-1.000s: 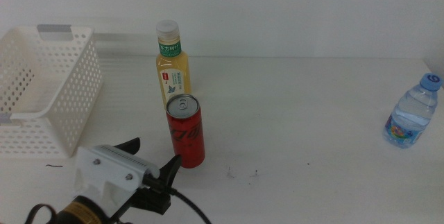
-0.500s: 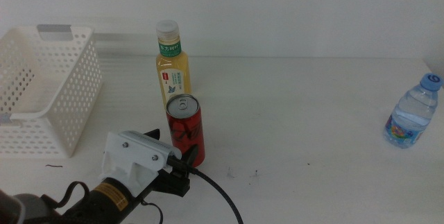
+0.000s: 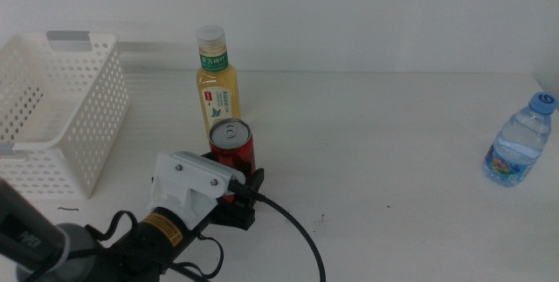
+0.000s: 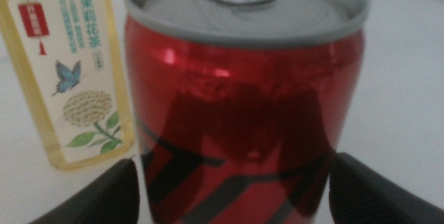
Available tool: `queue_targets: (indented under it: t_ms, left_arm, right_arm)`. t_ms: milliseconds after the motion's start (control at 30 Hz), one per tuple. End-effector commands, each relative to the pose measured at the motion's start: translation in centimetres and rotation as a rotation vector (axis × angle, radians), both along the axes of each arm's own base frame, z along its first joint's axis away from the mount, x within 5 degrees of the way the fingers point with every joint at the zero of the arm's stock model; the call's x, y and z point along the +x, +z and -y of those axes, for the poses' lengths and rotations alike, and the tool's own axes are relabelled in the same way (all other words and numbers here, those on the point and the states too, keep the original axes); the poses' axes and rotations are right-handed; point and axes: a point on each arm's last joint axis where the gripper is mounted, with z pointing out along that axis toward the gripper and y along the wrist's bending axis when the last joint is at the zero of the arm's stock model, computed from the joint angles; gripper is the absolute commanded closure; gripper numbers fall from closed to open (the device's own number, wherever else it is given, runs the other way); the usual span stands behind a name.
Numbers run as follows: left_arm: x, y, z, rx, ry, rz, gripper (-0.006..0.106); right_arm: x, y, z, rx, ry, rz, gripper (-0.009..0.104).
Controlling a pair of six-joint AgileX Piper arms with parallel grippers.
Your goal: Use arms to grab the bottles and put them into the dustbin to the left of the table.
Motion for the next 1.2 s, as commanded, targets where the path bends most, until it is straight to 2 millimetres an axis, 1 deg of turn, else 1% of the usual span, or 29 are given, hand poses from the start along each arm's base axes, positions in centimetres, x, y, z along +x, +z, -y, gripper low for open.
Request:
queue_targets:
  t_ms: [0, 267, 333, 700, 800, 900, 1067, 1167]
  left_arm:
    - [0.4, -0.1, 0.2, -0.024, 0.005, 0.002, 0.007]
    - [1.7, -1.1, 0.9, -0.022, 0.009, -0.004, 0.007]
    - [2.0, -1.1, 1.0, -0.024, 0.011, 0.002, 0.007]
    - [2.2, -1.3, 0.8, -0.022, 0.043, -0.001, 0.008]
    - [2.2, -1.3, 0.8, -0.022, 0.043, -0.001, 0.014]
    - [2.1, -1.3, 0.9, -0.021, 0.034, 0.0, 0.025]
    - [2.1, -1.3, 0.8, -0.019, 0.042, 0.001, 0.05]
    - [2.2, -1.3, 0.8, 0.014, 0.041, 0.018, 0.066]
  right_arm:
    - [0.0, 0.0, 0.1, -0.008, -0.008, 0.01, 0.012]
    - [0.0, 0.0, 0.1, -0.008, -0.008, 0.01, 0.012]
    - [0.0, 0.0, 0.1, -0.008, -0.008, 0.01, 0.012]
    - [0.0, 0.0, 0.1, -0.008, -0.008, 0.01, 0.012]
    - [0.0, 0.0, 0.1, -0.008, -0.008, 0.01, 0.012]
    - [0.0, 0.0, 0.1, -0.008, -0.008, 0.01, 0.012]
    - [0.0, 0.0, 0.1, -0.008, -0.008, 0.01, 0.012]
    - [0.0, 0.0, 0.1, -0.008, -0.008, 0.01, 0.012]
